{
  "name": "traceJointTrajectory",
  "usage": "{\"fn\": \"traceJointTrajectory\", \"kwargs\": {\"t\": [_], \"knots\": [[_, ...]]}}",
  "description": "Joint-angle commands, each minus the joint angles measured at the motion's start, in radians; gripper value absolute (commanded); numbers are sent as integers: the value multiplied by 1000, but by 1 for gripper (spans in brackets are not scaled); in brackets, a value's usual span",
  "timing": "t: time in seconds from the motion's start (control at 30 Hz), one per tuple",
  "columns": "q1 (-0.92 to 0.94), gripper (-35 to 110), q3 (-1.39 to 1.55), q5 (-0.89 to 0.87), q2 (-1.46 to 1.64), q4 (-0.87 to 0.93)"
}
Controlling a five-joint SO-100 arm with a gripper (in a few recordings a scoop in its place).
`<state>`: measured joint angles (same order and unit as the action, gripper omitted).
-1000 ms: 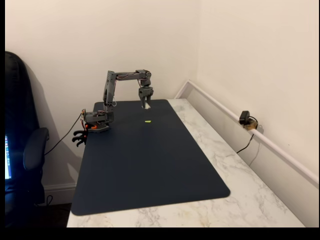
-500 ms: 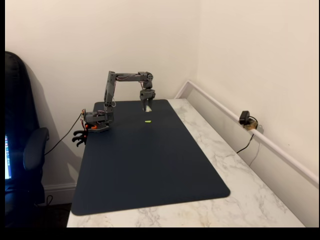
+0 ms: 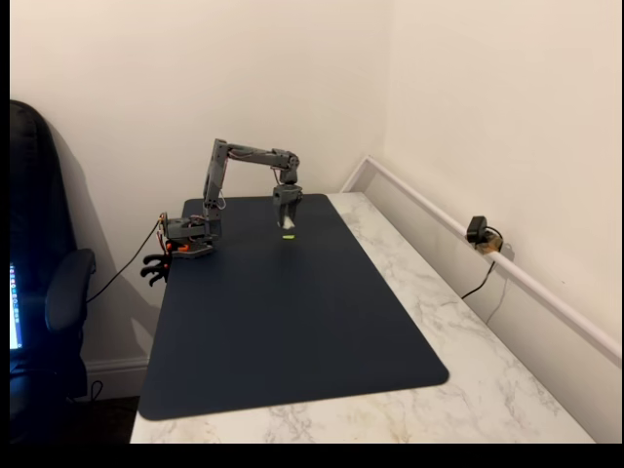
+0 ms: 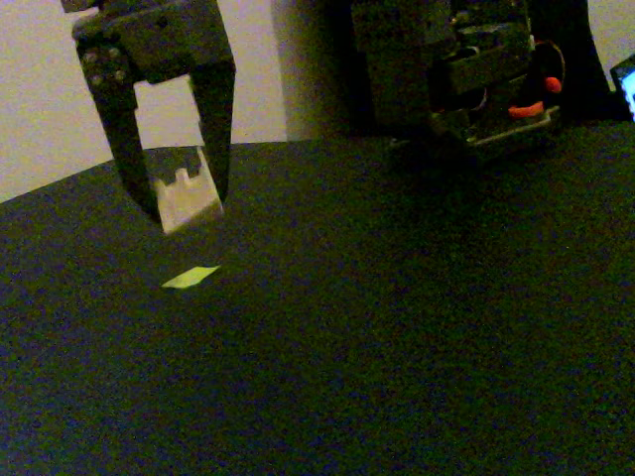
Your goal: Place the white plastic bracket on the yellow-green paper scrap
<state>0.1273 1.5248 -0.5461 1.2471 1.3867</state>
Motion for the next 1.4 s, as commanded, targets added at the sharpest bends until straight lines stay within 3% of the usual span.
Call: {"fn": "traceJointTrajectory", "kwargs": {"t": [0.0,0.37,0.43,0.53,0.87,0.97,1.07,1.37], "knots": [[8,0,-3,-14,17,-18],[31,1,-9,6,-46,-58],[31,8,-15,9,-48,-51],[26,35,-31,26,-49,-35],[8,41,-61,26,74,72],[-12,30,-69,28,175,121],[-28,6,-55,14,255,153],[-55,0,83,51,535,110]]}}
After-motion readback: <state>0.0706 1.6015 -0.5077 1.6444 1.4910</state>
